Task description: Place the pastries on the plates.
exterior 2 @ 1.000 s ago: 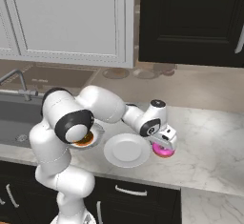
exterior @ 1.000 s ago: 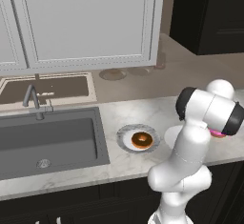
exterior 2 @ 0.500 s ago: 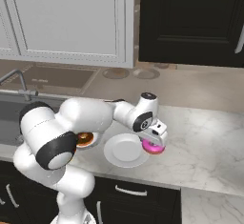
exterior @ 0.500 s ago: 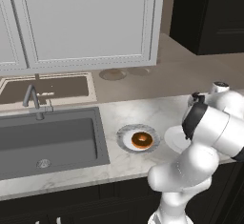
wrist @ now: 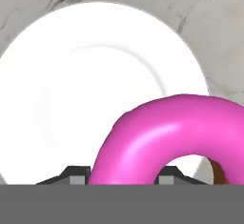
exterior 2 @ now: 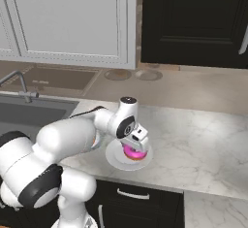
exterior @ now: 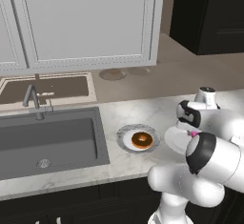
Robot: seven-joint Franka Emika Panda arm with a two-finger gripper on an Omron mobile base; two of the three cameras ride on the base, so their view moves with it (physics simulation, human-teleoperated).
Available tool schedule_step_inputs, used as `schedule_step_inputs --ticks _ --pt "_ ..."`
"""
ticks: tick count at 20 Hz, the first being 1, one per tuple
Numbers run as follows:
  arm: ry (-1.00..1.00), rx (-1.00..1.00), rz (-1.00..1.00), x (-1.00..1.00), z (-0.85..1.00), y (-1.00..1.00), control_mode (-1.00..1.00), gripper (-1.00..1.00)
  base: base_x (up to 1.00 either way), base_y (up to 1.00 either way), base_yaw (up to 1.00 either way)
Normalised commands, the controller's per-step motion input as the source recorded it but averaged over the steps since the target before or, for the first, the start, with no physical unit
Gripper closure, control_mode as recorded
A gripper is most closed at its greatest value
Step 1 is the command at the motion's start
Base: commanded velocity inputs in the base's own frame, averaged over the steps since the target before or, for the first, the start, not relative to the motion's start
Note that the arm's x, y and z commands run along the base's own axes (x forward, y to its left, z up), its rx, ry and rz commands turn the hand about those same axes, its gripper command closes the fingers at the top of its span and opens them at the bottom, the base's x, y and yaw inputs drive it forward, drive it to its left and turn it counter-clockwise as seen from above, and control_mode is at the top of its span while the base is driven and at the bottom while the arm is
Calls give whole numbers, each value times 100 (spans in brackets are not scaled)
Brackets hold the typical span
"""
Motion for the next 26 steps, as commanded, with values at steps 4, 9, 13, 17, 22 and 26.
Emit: schedule_step_inputs --ticks 4,9,13,17,22,26 --pt "2 -1 8 27 0 30 -100 100 0 0 0" --pt "0 0 7 46 -5 -6 -100 100 0 0 0" --pt "0 0 7 19 -3 -5 -100 100 0 0 0" --pt "2 0 1 0 -19 0 -100 100 0 0 0" --pt "2 0 0 0 -20 4 -100 -100 0 0 0" --pt "1 0 1 0 0 1 -100 -100 0 0 0"
